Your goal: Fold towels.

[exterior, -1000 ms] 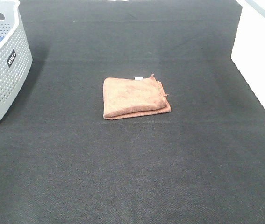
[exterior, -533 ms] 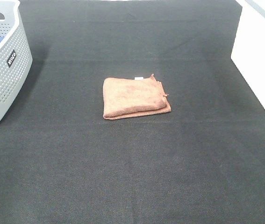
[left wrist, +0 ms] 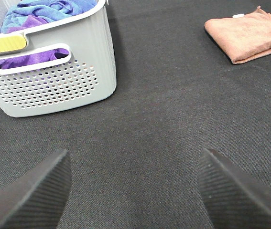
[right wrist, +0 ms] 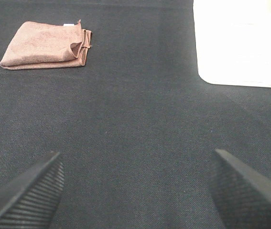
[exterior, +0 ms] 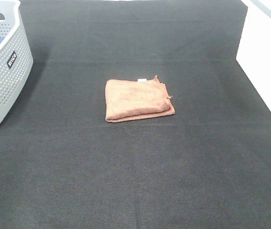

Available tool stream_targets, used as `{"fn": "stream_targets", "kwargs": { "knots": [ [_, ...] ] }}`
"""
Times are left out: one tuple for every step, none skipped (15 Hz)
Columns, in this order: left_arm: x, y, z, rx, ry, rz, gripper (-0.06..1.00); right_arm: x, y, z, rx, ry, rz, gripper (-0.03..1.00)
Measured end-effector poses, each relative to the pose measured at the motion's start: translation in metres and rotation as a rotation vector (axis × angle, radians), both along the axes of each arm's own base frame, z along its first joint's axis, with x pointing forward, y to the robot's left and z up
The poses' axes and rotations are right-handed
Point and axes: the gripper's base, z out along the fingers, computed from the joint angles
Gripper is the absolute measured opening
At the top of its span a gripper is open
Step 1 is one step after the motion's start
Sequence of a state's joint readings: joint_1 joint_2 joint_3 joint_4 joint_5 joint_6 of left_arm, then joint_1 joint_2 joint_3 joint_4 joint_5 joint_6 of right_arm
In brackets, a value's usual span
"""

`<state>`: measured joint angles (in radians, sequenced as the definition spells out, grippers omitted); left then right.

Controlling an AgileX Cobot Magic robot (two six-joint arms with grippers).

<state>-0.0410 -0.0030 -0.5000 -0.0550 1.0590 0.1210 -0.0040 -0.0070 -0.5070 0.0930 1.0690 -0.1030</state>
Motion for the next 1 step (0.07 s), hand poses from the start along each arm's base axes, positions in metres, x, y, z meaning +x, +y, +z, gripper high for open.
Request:
{"fn": "stream_targets", "kwargs": {
  "knots": [
    [0.0000,0.0000,0.0000,0.000,0.000,0.000,0.71,0.0000,0.0000,0.0000,0.000,0.000,0.000,0.78]
  ]
}}
